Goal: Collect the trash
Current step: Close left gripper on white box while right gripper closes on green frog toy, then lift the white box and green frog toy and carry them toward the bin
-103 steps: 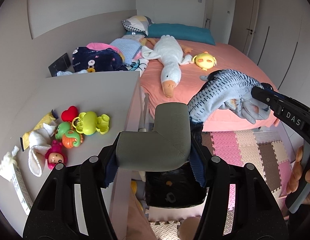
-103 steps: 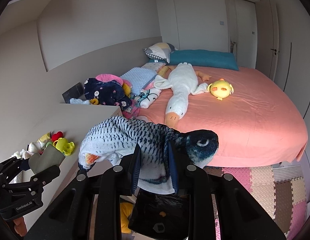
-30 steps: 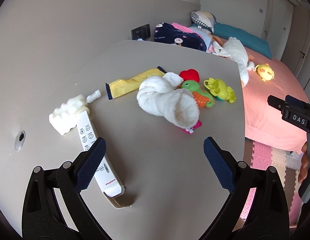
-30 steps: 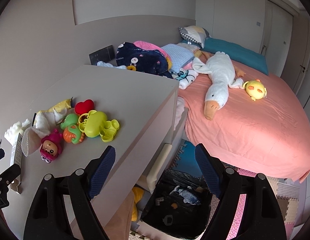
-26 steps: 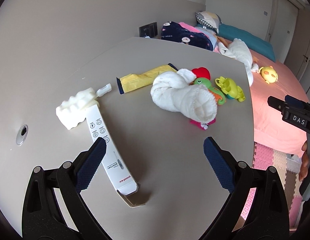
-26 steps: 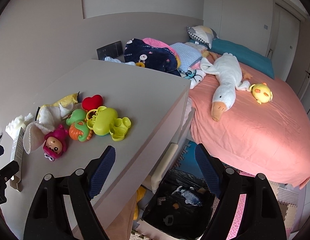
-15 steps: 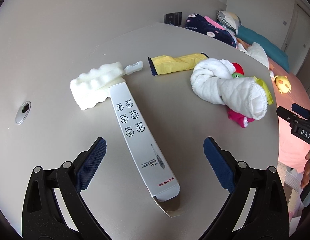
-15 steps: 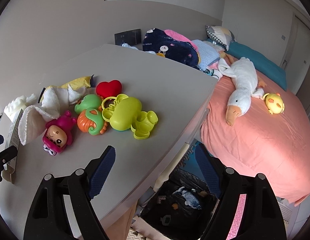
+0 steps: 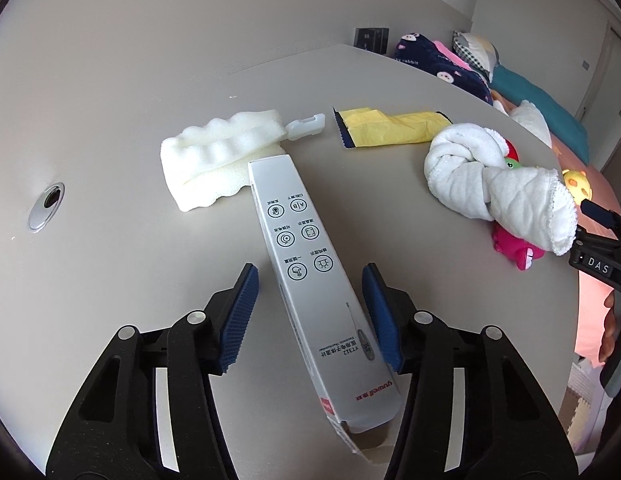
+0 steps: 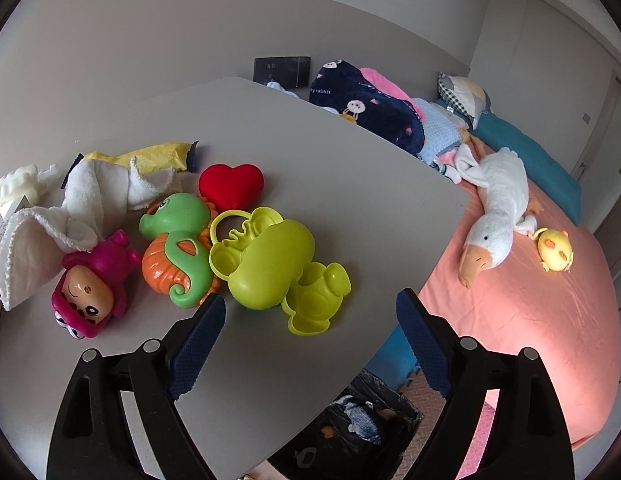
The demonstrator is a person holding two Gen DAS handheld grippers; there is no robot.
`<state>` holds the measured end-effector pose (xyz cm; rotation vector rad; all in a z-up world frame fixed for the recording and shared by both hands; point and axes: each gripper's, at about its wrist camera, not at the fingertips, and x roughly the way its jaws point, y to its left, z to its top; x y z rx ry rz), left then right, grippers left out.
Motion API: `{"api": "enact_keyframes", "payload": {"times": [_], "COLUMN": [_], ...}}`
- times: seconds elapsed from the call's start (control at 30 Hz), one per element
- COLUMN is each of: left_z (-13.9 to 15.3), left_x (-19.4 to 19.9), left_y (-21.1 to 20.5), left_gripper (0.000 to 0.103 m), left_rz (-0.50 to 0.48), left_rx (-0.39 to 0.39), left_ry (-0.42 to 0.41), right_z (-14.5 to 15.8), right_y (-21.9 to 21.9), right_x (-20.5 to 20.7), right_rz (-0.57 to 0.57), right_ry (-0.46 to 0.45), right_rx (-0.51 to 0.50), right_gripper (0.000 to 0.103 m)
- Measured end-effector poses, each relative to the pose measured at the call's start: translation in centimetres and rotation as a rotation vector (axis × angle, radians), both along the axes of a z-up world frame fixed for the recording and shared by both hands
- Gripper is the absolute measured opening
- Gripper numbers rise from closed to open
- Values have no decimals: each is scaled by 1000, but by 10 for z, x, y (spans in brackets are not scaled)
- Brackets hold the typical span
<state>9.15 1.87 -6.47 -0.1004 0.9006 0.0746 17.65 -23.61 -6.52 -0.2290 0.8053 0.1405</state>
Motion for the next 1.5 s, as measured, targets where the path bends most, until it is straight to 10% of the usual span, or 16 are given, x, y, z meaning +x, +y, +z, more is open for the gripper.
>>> {"api": "enact_keyframes", "payload": {"times": [0.33,0.53,0.7,1.5], "left_z": [1,1,1,34], "left_x": [-2,-1,2,-30], "left_y": [9,9,9,-8], "left_gripper": [41,41,41,27], "left_rz": [-4,-15,-19,-35], "left_rx": [-36,-46,-47,-82], "left_ry": [-13,-15,-15,-81], "right_z": [-4,-9,-7,48], "right_y": [16,-1,-1,-13], "right_x": [21,40,35,-26], "right_rz": [90,106,85,17], "right_ry": [-77,33,27,-8], "right_rx": [-69,149,165,257], "right_gripper": [88,86,59,59]}}
